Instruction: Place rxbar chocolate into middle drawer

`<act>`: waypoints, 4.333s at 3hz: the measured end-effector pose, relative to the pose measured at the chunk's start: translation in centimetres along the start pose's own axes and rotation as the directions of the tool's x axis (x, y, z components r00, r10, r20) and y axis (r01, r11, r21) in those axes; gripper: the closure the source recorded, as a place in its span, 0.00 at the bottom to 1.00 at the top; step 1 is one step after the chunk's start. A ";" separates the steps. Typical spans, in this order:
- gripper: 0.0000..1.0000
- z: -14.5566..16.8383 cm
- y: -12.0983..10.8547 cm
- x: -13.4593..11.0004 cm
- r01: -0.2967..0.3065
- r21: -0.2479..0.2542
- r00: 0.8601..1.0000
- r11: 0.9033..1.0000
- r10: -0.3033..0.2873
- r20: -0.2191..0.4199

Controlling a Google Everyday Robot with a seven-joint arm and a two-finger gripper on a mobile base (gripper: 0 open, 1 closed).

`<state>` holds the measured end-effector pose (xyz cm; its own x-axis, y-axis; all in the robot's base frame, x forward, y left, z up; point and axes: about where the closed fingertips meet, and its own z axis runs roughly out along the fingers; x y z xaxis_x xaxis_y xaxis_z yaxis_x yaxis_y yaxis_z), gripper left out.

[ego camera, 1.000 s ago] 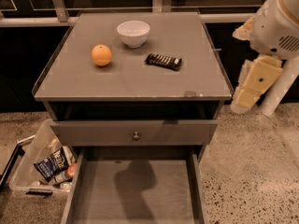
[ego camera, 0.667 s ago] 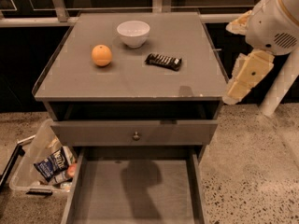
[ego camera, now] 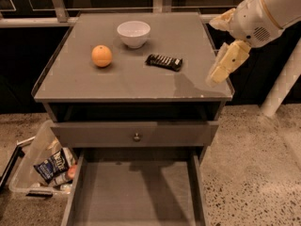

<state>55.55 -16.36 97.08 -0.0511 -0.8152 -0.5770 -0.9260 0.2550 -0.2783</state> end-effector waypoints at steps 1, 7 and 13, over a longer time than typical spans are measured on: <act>0.00 3.2 -1.7 -0.9 -0.022 -0.038 0.999 0.999 0.024 0.049; 0.00 14.5 -9.2 -0.2 -0.180 -0.030 0.983 0.983 0.181 0.021; 0.42 22.2 -12.3 0.6 -0.238 -0.123 0.970 0.963 0.241 0.013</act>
Offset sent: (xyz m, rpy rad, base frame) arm 0.0211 0.0150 -0.0101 0.0434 0.0217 0.0130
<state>75.18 -8.43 83.14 -0.2682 -0.7225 -0.6373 -0.9261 0.3756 -0.0360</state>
